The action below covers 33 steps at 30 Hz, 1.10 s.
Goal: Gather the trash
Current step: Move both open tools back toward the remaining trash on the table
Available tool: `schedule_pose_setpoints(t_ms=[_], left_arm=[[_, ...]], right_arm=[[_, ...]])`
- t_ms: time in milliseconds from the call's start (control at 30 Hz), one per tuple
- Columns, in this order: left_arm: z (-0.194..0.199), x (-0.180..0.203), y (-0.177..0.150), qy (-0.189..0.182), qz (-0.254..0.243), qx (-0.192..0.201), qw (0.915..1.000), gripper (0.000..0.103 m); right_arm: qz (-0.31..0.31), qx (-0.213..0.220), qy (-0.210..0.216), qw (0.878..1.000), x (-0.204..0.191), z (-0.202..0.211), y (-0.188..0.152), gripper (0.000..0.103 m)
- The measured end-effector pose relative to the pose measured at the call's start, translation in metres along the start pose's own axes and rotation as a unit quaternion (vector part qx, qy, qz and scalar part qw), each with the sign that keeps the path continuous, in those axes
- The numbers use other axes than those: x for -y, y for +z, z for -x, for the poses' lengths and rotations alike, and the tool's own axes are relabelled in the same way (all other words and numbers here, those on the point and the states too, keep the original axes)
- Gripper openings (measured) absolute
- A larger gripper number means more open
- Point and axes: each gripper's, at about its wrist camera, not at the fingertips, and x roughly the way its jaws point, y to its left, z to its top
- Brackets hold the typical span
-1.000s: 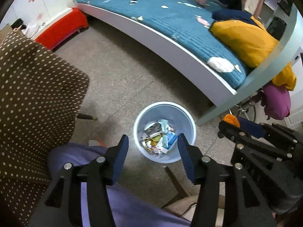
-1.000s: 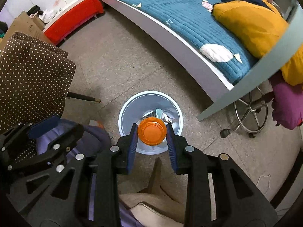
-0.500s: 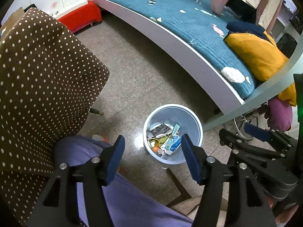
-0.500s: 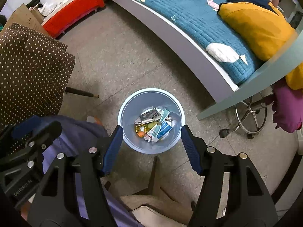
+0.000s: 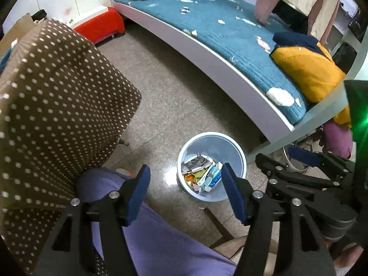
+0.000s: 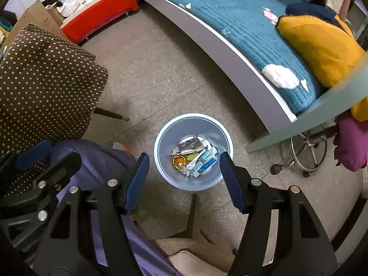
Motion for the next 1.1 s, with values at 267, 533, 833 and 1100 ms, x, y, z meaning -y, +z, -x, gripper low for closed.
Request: schedule_pose_setpoints(t_ms=[267,533,833,1100], left_arm=[[0.044,-0.024,0.007,-0.005,0.033,0.041,0.9986,0.067],[0.089,-0.055,0.01,0.005,0.06,0.09,0.9942,0.067],[0.126,-0.106,0.01,0.039,0.109,0.13,0.9847,0.069],[0.149,-0.164,0.004,0.081,0.153,0.147,0.9739,0.071]], right_arm=[[0.02,0.028,0.016,0.999,-0.026,0.022,0.014,0.063],[0.045,0.062,0.04,0.996,-0.06,0.048,0.036,0.063],[0.097,0.1,0.071,0.988,-0.118,0.075,0.06,0.063],[0.152,0.121,0.099,0.976,-0.184,0.091,0.075,0.063]])
